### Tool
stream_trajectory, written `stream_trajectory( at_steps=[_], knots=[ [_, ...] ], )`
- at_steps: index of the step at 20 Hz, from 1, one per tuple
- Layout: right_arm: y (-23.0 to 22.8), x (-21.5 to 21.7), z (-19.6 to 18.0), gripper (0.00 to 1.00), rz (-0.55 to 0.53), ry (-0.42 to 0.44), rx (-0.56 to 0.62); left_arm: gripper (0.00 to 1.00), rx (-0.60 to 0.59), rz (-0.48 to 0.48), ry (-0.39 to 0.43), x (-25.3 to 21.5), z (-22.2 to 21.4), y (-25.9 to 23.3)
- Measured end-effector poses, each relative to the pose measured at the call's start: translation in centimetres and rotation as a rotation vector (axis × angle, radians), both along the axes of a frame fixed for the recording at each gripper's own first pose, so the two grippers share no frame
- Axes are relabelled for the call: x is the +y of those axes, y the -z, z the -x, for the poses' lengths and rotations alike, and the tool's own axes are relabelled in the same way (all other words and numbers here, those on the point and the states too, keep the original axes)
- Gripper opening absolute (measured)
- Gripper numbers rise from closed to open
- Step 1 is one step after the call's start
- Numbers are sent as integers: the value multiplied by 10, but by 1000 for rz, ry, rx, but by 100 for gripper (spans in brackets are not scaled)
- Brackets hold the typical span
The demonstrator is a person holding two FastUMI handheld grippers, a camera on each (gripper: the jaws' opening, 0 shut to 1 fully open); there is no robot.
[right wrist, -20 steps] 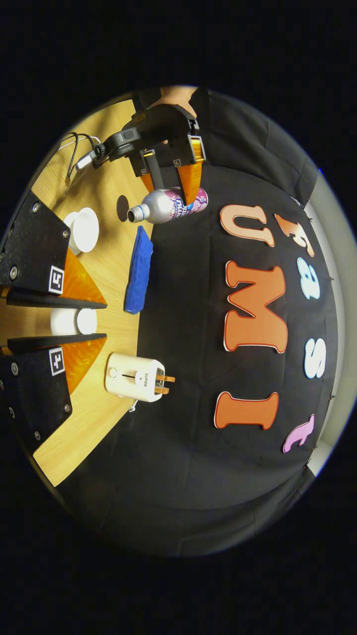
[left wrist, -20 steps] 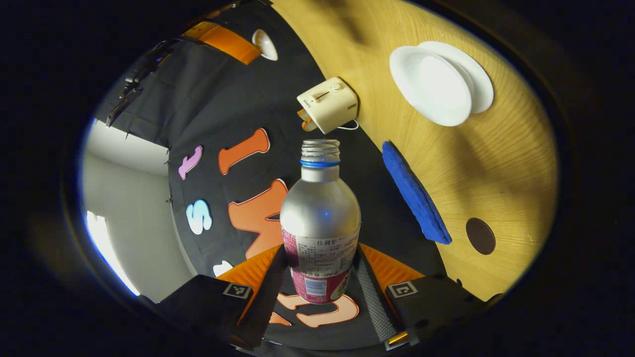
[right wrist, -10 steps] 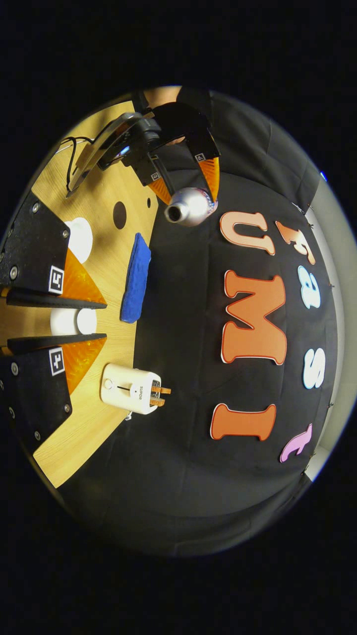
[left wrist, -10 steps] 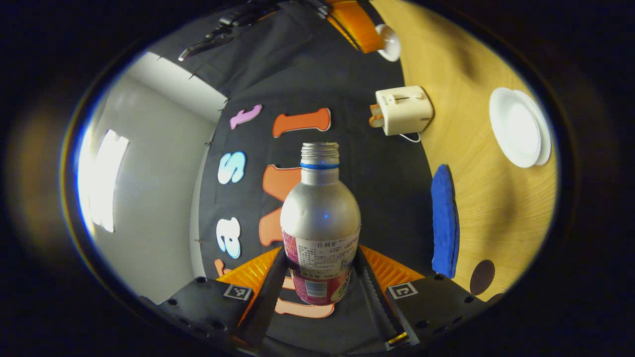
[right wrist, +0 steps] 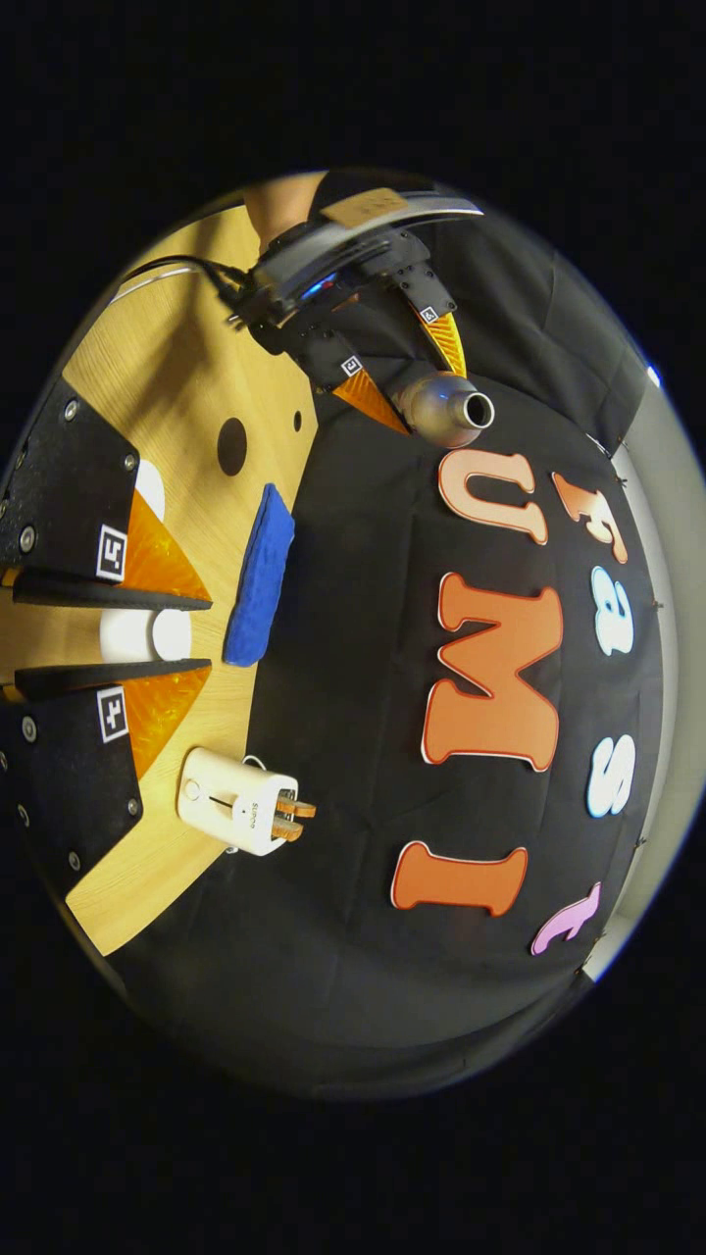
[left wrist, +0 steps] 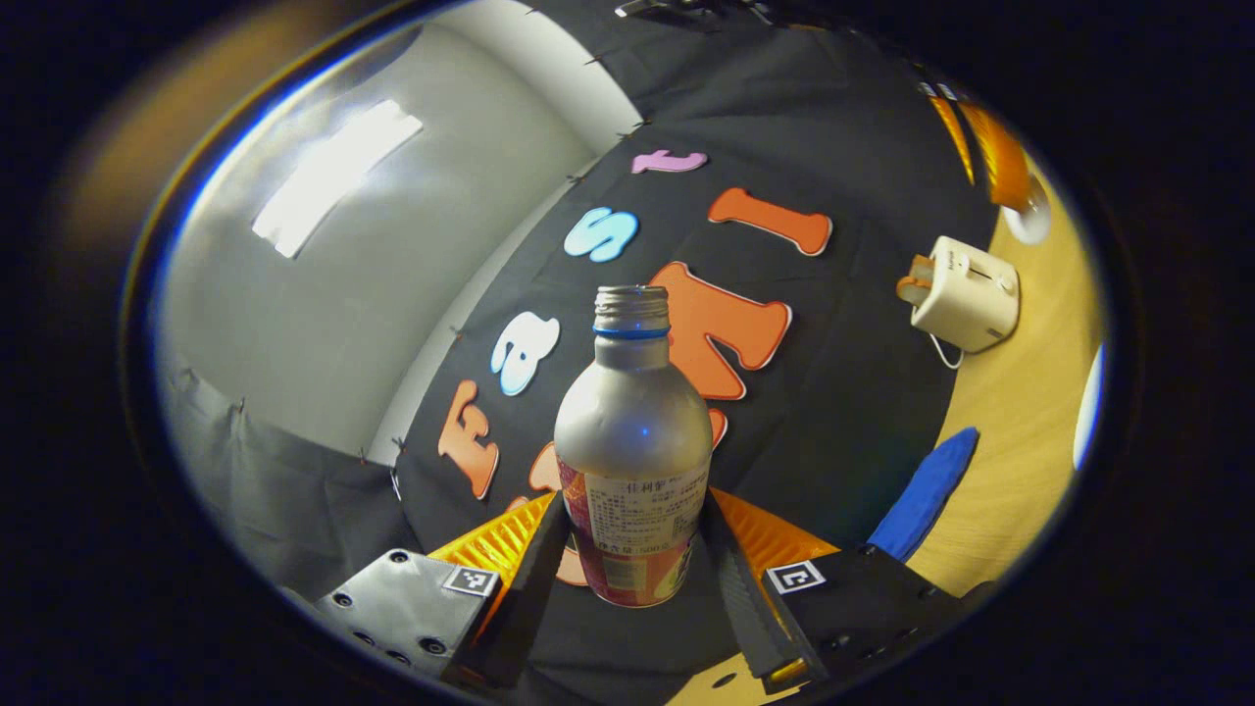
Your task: Open the teacup lid with one hand, grasp the water bottle and pour water into the teacup with the other hand; after pouring, place the water bottle on the coaster and then close the teacup lid.
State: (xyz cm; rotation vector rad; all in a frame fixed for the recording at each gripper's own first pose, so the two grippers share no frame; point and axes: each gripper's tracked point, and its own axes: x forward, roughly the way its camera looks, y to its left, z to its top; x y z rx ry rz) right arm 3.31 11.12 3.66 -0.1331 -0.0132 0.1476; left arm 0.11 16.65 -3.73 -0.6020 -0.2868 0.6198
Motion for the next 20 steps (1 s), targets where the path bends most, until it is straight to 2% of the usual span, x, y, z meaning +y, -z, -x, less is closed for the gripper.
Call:
stream_trajectory(
  at_steps=[3, 4, 5, 9, 10, 12, 16, 20],
  knots=[
    [0, 11, -3, 25, 2, -16, 5, 83, -35, 213, 45, -4, -11, 31],
    [0, 14, -4, 29, 2, -21, 4, 84, -47, 279, 73, -9, -17, 40],
    [-1, 17, -5, 25, 2, -26, 6, 84, -57, 340, 100, -13, -24, 45],
    [1, 28, -8, 25, 6, -43, 13, 84, -84, 554, 263, -44, -50, 64],
    [2, 32, -9, 25, 9, -50, 14, 79, -90, 599, 302, -52, -59, 65],
    [3, 36, -9, 25, 13, -60, 17, 84, -104, 681, 372, -68, -72, 67],
    [9, 41, -12, 25, 20, -67, 34, 84, -121, 858, 501, -111, -91, 73],
    [13, 44, -15, 25, 20, -77, 46, 84, -126, 955, 588, -143, -99, 75]
  ],
)
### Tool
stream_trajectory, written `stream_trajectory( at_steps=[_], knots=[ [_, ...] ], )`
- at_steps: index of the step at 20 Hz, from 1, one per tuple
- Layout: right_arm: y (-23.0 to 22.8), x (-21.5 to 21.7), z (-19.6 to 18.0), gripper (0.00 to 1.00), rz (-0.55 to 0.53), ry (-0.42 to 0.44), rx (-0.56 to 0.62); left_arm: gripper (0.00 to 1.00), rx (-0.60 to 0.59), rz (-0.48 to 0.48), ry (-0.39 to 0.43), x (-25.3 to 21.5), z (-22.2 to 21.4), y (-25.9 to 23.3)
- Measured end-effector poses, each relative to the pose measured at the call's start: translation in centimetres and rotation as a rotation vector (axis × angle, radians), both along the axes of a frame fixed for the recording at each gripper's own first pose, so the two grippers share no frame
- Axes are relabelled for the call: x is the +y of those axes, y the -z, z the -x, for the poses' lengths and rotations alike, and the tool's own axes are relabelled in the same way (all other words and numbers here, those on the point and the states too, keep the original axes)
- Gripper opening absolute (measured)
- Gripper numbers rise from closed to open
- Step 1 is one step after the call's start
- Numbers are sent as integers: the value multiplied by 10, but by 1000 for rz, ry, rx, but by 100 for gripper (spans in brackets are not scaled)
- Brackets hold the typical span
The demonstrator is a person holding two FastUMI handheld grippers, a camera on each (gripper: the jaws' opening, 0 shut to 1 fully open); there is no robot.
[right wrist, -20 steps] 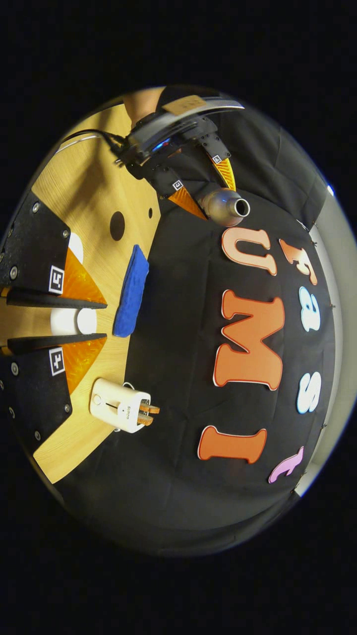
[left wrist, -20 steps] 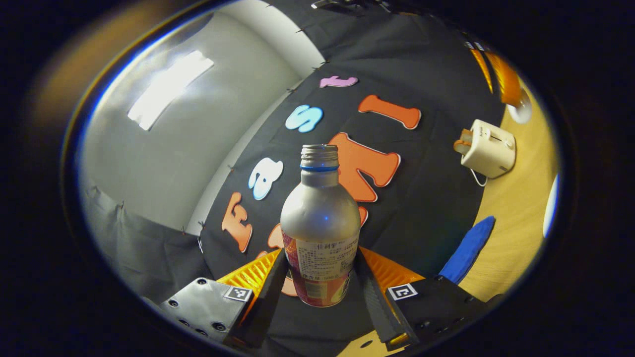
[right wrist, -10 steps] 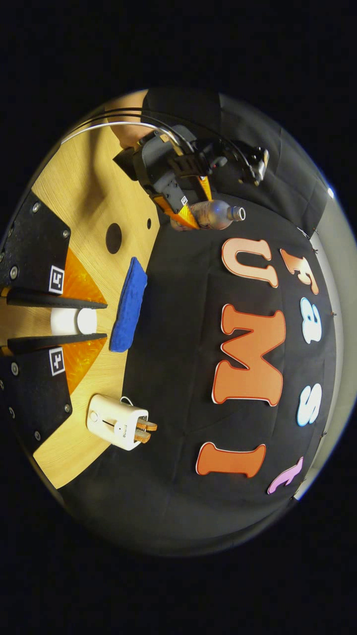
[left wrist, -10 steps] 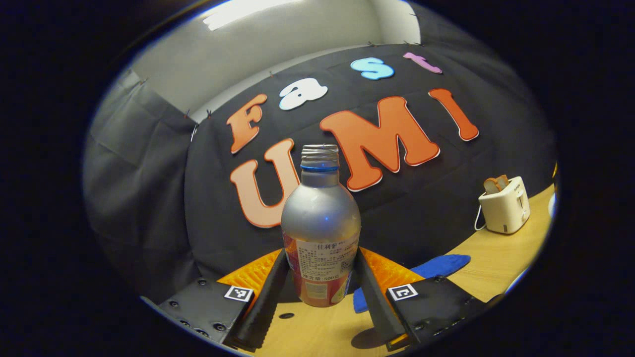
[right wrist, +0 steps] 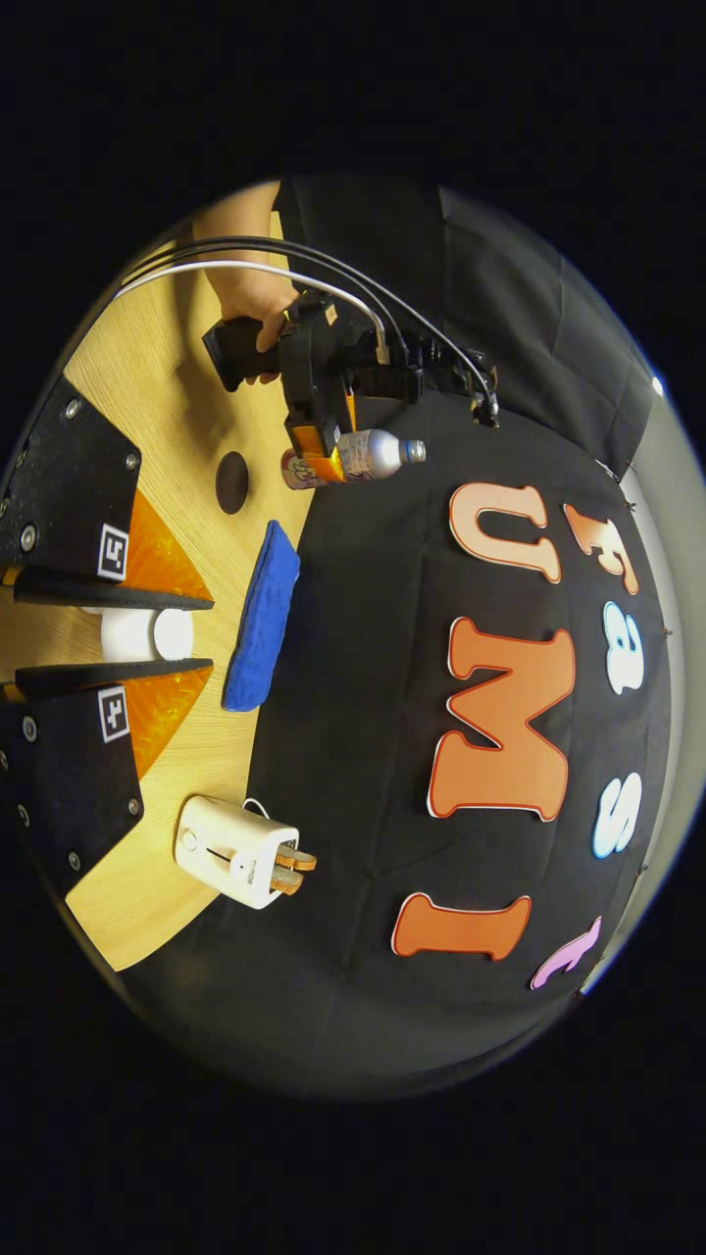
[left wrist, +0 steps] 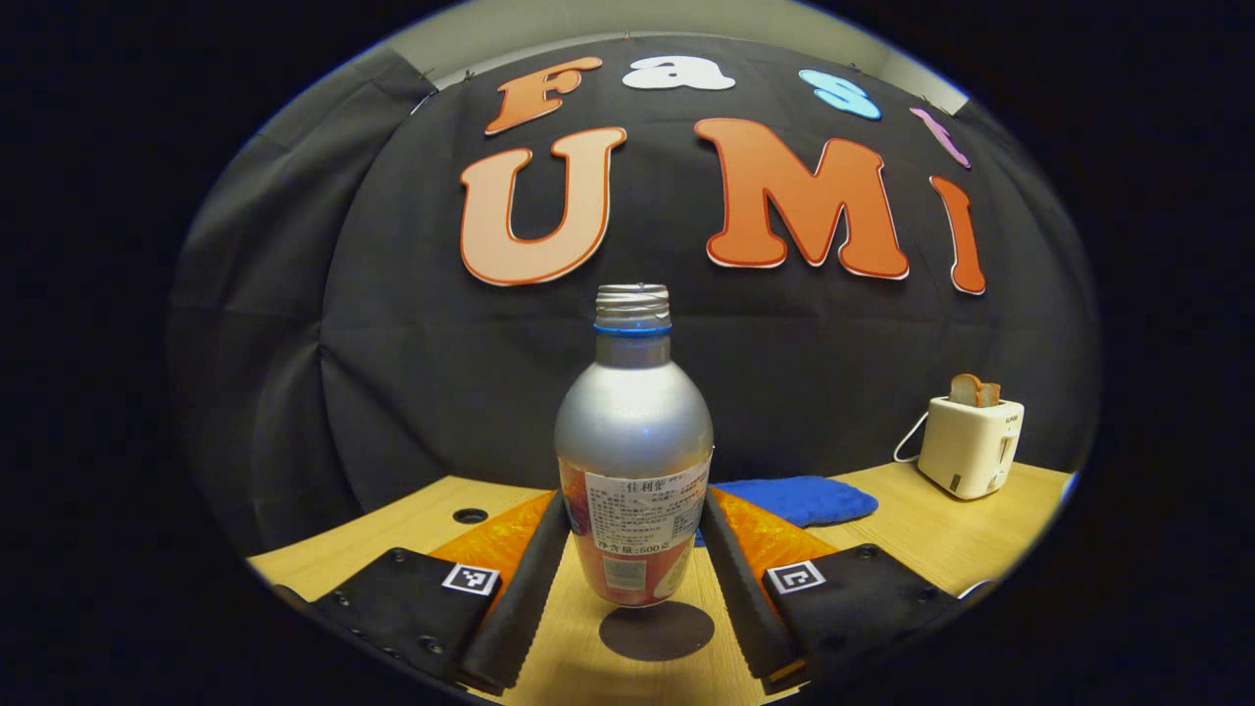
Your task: Open the teacup lid with one hand, grasp the water bottle and pour water into the teacup with the other hand; after pouring, place the water bottle on the coaster and then close the teacup lid.
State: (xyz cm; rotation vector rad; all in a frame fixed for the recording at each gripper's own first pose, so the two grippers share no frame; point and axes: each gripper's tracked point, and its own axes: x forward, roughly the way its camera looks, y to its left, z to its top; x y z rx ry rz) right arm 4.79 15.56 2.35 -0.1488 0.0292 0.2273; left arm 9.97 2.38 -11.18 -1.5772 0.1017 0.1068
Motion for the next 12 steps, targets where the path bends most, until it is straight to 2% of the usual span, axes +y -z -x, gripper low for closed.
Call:
stream_trajectory(
  at_steps=[12],
  knots=[
    [18, 8, -8, 25, -11, -17, 39, 84, -63, 58, 156, -58, -13, -14]
  ],
)
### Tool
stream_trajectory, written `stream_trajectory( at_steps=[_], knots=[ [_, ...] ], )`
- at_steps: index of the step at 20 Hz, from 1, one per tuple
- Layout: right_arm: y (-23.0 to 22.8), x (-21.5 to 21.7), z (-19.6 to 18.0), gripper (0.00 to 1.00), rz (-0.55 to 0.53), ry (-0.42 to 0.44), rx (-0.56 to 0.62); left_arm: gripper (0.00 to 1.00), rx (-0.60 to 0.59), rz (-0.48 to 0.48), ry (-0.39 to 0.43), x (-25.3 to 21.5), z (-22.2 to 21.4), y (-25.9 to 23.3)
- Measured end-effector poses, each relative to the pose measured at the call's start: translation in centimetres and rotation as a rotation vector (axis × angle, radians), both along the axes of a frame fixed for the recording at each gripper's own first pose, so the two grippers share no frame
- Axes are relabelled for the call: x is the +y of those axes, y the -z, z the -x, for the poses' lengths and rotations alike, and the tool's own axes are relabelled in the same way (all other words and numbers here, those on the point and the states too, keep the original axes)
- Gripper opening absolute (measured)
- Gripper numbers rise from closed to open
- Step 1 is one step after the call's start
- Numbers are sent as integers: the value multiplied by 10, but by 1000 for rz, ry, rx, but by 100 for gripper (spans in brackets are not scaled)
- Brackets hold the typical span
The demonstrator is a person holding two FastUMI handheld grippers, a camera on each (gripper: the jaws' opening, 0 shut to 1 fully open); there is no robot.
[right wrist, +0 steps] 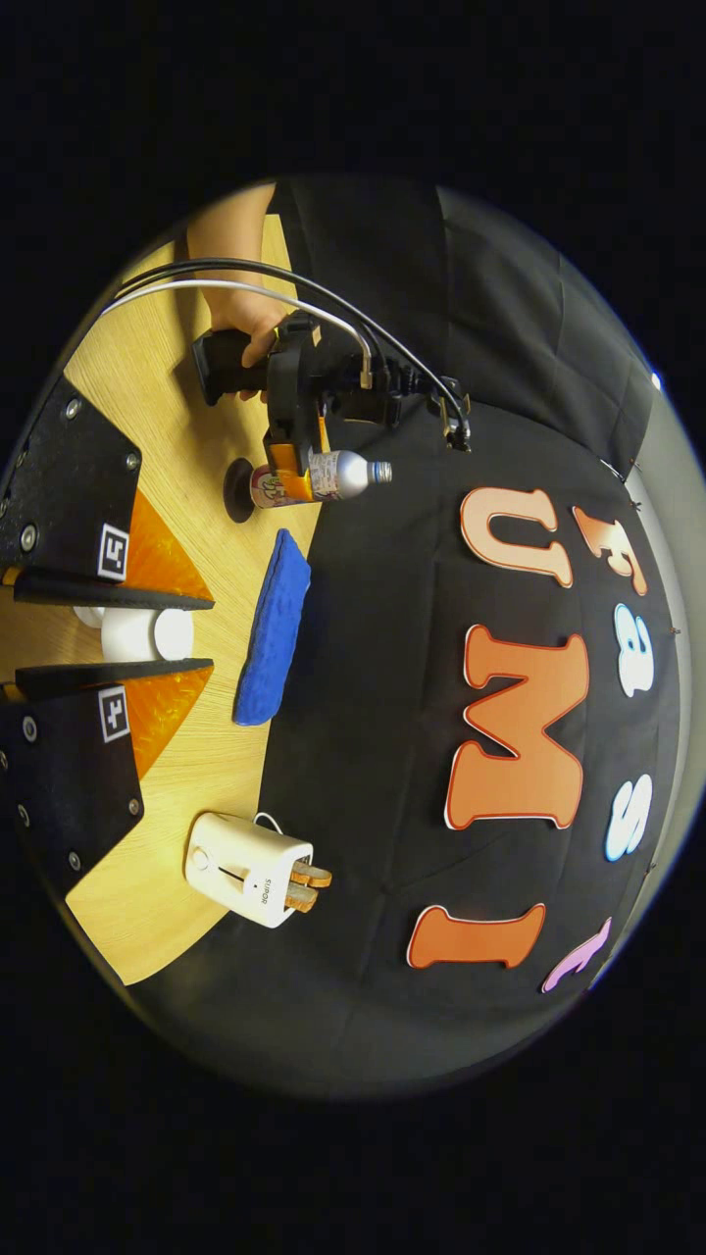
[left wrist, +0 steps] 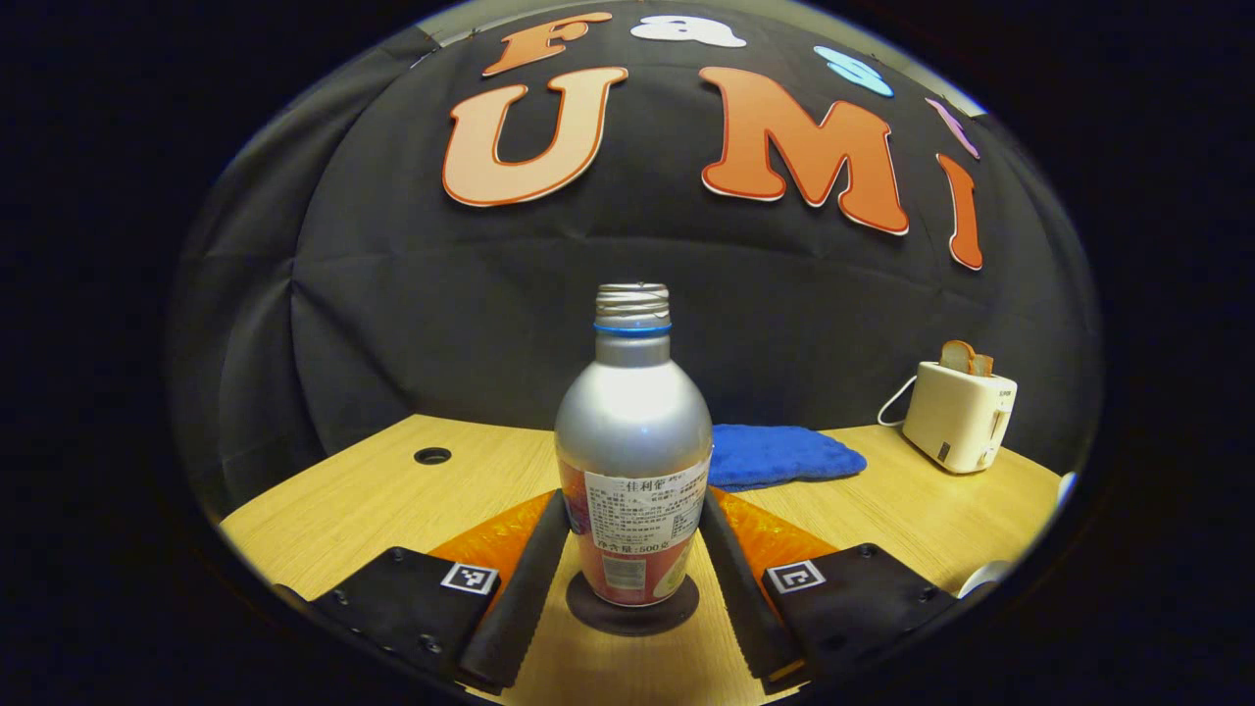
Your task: Open the teacup lid with one hand, grasp the water bottle and pour water into the teacup with the other hand; after pouring, place the water bottle on the coaster and then close the teacup lid.
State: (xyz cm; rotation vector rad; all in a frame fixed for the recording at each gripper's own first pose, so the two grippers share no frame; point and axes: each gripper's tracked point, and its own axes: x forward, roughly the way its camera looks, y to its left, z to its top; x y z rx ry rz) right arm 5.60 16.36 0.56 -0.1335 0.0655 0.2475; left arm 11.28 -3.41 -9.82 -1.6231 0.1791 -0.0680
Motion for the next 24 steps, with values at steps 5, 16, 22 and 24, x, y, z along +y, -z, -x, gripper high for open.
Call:
stream_trajectory(
  at_steps=[5, 16, 22, 24],
  knots=[
    [3, 0, -3, 25, -1, 3, 1, 81, -26, 26, 38, -11, -2, -3],
    [25, 15, -12, 25, -5, -34, 53, 84, -22, 6, 83, -23, -8, 0],
    [36, 28, -13, 25, -4, -59, 79, 92, -37, 6, 144, -36, -1, -3],
    [41, 32, -14, 25, -11, -66, 90, 89, -36, 13, 149, -37, 5, 0]
  ],
)
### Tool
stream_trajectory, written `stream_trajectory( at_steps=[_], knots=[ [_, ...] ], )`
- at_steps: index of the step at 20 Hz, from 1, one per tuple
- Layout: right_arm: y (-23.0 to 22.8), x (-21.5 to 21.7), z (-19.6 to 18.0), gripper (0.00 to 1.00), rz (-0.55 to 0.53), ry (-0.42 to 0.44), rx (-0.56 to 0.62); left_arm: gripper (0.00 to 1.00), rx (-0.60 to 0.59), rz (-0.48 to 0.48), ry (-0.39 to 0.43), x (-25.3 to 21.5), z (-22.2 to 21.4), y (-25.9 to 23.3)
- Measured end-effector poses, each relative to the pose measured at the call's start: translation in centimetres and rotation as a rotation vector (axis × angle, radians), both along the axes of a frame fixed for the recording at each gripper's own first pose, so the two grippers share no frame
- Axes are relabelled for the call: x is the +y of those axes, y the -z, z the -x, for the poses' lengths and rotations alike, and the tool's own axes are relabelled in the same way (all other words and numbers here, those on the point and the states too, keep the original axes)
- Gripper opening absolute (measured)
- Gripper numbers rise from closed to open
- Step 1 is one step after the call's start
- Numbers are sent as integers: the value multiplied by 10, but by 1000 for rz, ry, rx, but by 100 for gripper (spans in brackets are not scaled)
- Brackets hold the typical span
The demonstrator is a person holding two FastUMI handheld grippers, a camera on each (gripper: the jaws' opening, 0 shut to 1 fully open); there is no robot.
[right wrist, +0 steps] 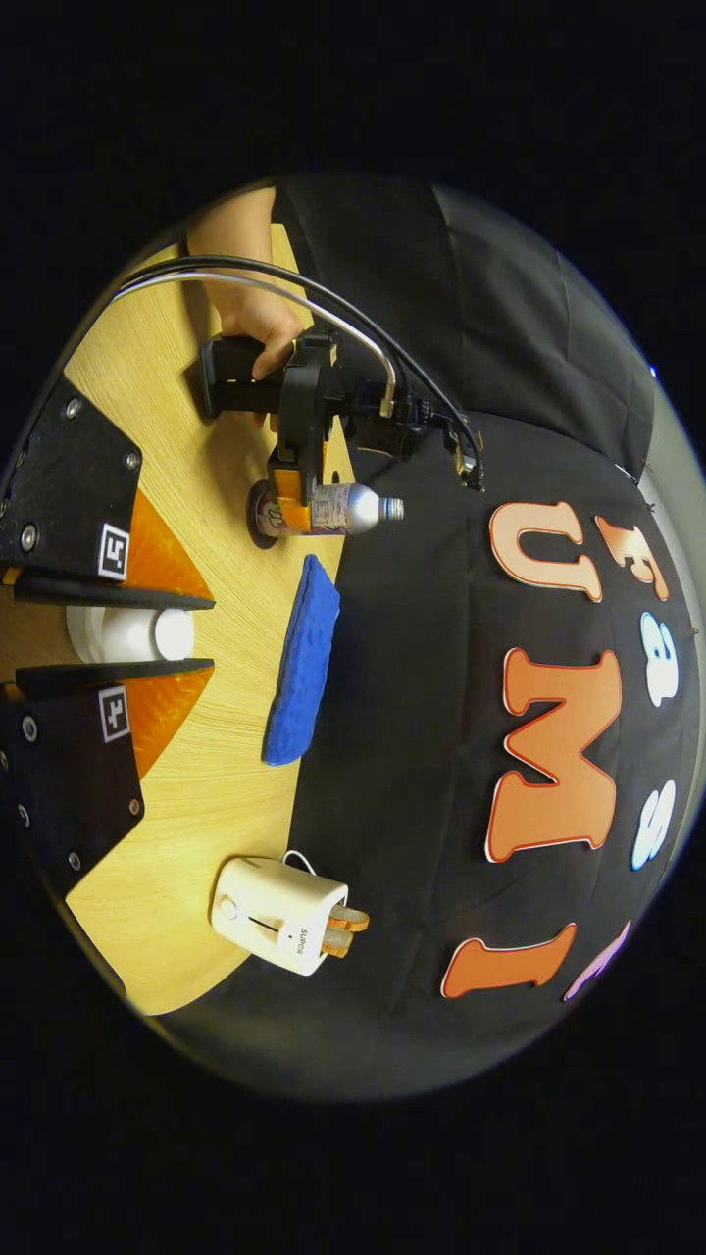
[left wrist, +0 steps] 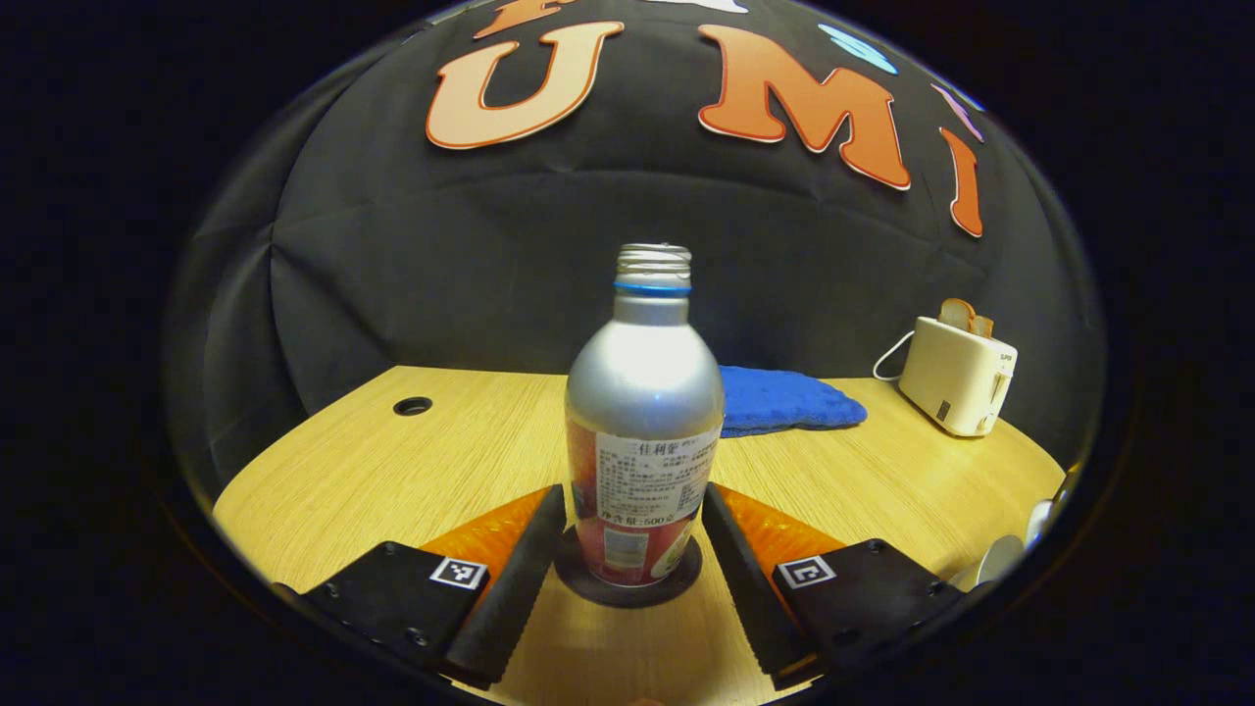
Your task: Open the teacup lid with one hand, grasp the water bottle and pour water into the teacup with the other hand; after pouring, place the water bottle on the coaster and then close the teacup lid.
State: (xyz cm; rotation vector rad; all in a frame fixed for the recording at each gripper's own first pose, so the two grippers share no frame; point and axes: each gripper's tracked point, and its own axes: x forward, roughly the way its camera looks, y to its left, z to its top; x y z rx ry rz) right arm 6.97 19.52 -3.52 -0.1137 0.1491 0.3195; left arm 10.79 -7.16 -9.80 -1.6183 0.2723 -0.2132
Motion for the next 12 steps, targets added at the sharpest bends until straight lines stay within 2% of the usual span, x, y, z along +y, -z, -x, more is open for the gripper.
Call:
stream_trajectory(
  at_steps=[3, 4, 6, 12],
  knots=[
    [9, 4, -1, 25, 0, -4, 19, 93, -3, -19, -2, 3, 7, 2],
    [12, 4, -1, 25, 1, -4, 24, 90, -6, -20, -4, 5, 9, 5],
    [18, 7, -1, 25, -5, -8, 35, 93, -11, -23, -19, 10, 17, 7],
    [37, 6, -7, 25, -6, 9, 55, 93, -13, -47, -51, 21, 39, 4]
  ],
)
